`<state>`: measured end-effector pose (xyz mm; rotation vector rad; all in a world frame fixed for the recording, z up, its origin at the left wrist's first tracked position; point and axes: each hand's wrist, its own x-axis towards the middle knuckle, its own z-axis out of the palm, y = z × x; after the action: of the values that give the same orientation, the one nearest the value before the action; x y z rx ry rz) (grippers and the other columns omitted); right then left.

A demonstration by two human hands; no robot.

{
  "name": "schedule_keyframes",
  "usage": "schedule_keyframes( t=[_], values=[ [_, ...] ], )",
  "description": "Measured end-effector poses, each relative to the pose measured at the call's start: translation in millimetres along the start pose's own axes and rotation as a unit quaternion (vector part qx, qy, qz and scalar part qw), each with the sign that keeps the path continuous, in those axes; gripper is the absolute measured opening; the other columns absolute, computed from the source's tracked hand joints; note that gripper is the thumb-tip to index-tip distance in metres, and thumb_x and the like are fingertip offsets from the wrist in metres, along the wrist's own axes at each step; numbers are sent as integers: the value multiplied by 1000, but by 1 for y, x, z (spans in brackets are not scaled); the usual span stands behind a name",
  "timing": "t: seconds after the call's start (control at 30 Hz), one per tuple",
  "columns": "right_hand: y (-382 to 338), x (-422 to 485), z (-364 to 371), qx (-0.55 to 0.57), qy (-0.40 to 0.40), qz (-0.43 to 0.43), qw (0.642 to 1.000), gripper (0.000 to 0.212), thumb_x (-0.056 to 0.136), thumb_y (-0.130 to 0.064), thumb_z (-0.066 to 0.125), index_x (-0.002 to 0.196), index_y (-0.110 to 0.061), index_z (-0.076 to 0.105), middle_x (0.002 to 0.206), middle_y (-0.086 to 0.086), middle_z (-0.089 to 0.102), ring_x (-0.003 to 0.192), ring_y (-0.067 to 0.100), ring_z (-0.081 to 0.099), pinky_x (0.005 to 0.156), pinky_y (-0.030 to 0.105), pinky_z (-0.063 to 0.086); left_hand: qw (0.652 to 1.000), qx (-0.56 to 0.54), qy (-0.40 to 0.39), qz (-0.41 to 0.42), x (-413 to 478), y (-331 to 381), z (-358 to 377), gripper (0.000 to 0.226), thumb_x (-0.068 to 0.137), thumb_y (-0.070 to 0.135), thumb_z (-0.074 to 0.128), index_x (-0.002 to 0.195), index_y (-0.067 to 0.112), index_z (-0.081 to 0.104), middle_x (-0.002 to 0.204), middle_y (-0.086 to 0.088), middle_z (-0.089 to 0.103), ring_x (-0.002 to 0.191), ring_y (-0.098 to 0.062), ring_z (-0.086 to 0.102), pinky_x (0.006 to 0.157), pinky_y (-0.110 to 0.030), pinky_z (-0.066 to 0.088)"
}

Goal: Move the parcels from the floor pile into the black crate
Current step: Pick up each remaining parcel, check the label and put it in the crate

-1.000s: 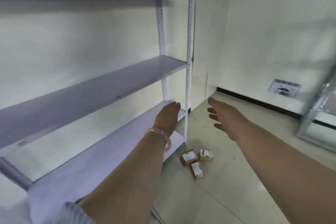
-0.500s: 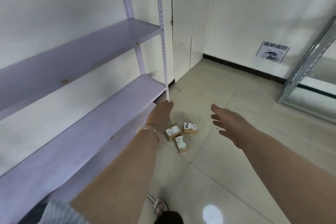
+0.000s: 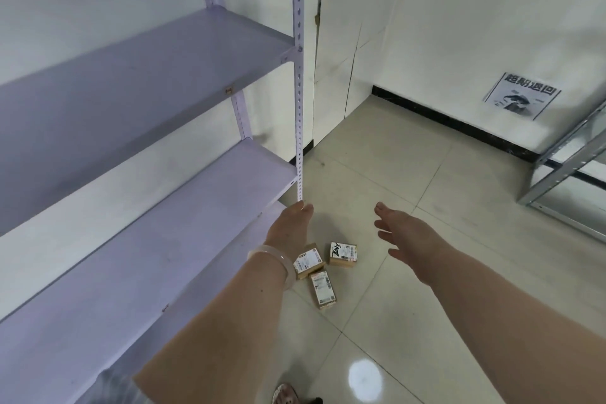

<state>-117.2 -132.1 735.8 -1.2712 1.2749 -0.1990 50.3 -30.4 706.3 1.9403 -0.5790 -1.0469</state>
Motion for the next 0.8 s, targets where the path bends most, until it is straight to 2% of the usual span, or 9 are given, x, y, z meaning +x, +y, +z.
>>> schedule_keyframes(
  t=[0.13,0.23,0.3,0.4,0.47,0.53,0.6,0.67,0.8],
  values=[
    [-6,52,-6,-16,6,-15,1000,49,88,-55,48,129,-28,52,136,-3,53,124,17,48,110,45,32,991,130,-3,28,61,2,17,43,95,12,49,137,13,42,150,-7,36,133,-26,41,109,-41,38],
    [-3,88,-9,-21,-5,-1,1000,50,86,-56,50,128,-29,52,136,-4,52,127,17,46,110,44,32,998,37,-15,-45,81,4,36,46,99,24,42,143,16,37,150,-6,37,136,-24,38,112,-36,33],
    [0,118,-11,-28,-26,8,999,49,88,-53,51,130,-28,52,136,-3,52,126,17,47,110,43,33,995,-51,11,-87,97,4,47,46,98,30,43,143,19,38,145,-3,43,132,-22,42,100,-29,37],
    [9,165,-14,-45,-70,15,996,48,90,-48,50,132,-26,50,137,0,52,125,18,47,110,41,33,989,-103,30,-104,117,2,66,32,99,27,43,131,27,49,116,18,58,104,1,55,81,-15,38],
    [20,196,-18,-76,-87,23,993,48,91,-48,49,134,-27,49,137,0,51,125,18,46,106,33,32,987,-108,53,-108,134,-11,83,19,98,26,44,103,37,59,86,33,64,82,15,58,75,-12,44],
    [38,228,-17,-112,-109,27,987,47,92,-47,48,134,-28,49,136,-1,52,122,17,47,95,24,31,981,-117,73,-139,153,-31,100,13,97,31,47,100,38,58,96,25,65,100,3,59,96,-30,45],
    [62,262,-14,-145,-126,39,981,45,93,-47,47,133,-28,51,135,-1,53,117,15,48,89,21,28,975,-116,78,-171,175,-58,117,23,95,37,48,116,41,55,118,15,60,118,-12,52,109,-44,36],
    [97,299,-6,-161,-142,61,975,47,93,-47,47,136,-27,48,139,-1,50,119,14,46,89,21,26,970,-109,78,-203,199,-94,131,35,94,43,47,129,42,49,132,11,54,127,-15,47,112,-46,33],
    [173,366,18,-182,-149,94,967,48,93,-45,47,138,-27,46,139,0,50,116,15,48,89,21,29,966,-107,71,-224,255,-171,151,38,95,41,47,133,41,46,137,10,51,131,-13,43,114,-46,31]
  ],
)
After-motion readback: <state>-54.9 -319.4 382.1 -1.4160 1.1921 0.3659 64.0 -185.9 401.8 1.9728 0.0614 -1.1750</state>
